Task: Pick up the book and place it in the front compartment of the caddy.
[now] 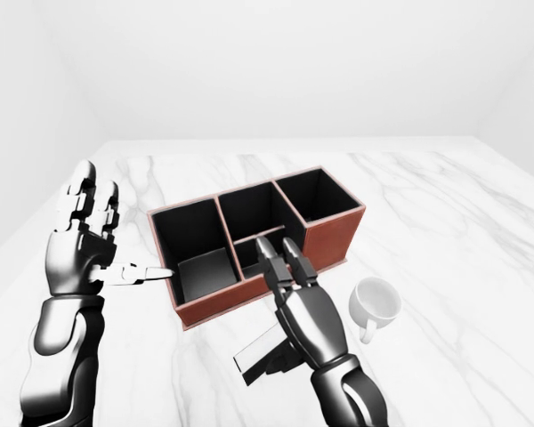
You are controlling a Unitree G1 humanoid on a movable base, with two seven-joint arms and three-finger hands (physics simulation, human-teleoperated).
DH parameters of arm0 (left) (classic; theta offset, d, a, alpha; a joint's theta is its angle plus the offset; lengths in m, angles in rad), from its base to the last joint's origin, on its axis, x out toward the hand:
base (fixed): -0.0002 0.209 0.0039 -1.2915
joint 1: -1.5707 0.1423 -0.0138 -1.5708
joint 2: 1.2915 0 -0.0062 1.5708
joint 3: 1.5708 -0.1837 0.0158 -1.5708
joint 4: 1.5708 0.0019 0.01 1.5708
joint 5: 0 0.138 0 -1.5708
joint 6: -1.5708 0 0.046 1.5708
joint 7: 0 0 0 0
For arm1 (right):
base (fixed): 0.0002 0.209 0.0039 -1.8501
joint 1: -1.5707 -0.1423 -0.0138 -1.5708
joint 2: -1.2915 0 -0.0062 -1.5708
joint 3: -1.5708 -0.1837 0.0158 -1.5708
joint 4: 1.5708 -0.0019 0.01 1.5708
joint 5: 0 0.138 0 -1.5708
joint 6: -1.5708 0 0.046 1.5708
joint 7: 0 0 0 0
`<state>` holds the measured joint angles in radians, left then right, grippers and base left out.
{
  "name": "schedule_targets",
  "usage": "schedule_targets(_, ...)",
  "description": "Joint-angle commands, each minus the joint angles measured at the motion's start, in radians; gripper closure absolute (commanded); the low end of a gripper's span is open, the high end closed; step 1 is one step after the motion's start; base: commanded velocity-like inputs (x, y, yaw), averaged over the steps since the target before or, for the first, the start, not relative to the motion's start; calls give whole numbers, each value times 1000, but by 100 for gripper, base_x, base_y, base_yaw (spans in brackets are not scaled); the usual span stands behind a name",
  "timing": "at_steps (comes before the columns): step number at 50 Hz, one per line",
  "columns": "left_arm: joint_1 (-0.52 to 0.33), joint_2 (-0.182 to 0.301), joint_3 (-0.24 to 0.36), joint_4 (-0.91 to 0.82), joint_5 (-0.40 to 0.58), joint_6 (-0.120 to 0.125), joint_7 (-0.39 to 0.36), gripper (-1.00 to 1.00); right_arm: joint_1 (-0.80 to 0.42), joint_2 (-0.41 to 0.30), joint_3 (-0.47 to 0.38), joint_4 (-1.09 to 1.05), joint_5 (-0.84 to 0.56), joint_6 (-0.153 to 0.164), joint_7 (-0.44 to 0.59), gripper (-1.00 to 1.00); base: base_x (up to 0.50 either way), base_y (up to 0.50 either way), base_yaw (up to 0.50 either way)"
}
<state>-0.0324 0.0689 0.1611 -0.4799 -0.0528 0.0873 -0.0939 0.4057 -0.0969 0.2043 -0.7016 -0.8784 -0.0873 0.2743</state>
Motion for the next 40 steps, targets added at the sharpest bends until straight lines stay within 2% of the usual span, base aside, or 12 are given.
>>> schedule_targets(1,-3,3,7,-1,-5,0,-1,-100,5,-12,27,28,-27,0,-33,-100,0,0,0)
schedule_targets(40,-41,40,65,13,-31,0,-9,-100,26,-54,108,73,-85,0,-106,-100,0,0,0)
